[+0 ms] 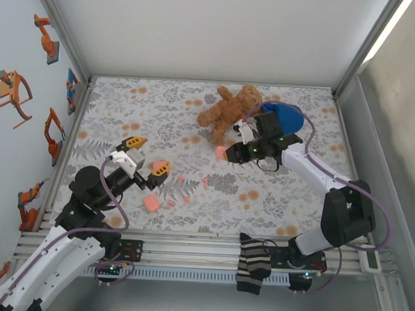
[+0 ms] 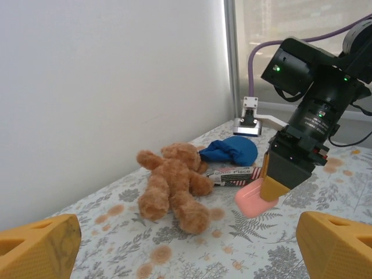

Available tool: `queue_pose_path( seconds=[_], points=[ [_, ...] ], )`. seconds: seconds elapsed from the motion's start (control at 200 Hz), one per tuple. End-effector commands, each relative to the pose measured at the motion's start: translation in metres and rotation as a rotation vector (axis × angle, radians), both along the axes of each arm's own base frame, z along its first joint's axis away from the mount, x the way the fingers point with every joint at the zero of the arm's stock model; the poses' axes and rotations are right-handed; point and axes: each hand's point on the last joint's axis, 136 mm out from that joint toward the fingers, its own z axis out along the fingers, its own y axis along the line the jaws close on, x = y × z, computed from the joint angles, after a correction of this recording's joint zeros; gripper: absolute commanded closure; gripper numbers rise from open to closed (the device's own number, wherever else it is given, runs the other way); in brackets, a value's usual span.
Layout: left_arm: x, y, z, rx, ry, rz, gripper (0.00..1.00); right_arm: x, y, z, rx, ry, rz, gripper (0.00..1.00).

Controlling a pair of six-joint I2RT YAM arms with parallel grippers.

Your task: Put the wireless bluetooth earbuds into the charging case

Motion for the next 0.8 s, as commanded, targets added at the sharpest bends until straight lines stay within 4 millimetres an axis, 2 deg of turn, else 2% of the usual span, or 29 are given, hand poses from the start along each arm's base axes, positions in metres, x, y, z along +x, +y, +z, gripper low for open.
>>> queue_pose_path(
  seconds=[0.0, 0.125, 0.366, 0.686, 0.796],
  points=[
    [0.000, 0.012, 0.004, 0.030, -0.018, 0.055, 0.05, 0.006, -0.008, -0.020, -0.028, 0.040, -0.037, 0.98],
    [-0.002, 0.017, 0.004, 0.041, -0.023, 0.076, 0.05, 0.010, -0.015, -0.046, -0.071, 0.093, -0.053, 0.97],
    [-0.004, 0.023, 0.004, 0.067, -0.032, 0.099, 0.04, 0.018, -0.018, -0.074, -0.097, 0.155, -0.070, 0.97],
    [-0.004, 0.021, 0.001, 0.068, -0.022, 0.087, 0.03, 0.022, -0.019, -0.096, -0.117, 0.191, -0.069, 0.97],
    [-0.004, 0.020, 0.002, 0.067, -0.022, 0.084, 0.03, 0.021, -0.021, -0.102, -0.122, 0.204, -0.075, 0.92]
  ],
)
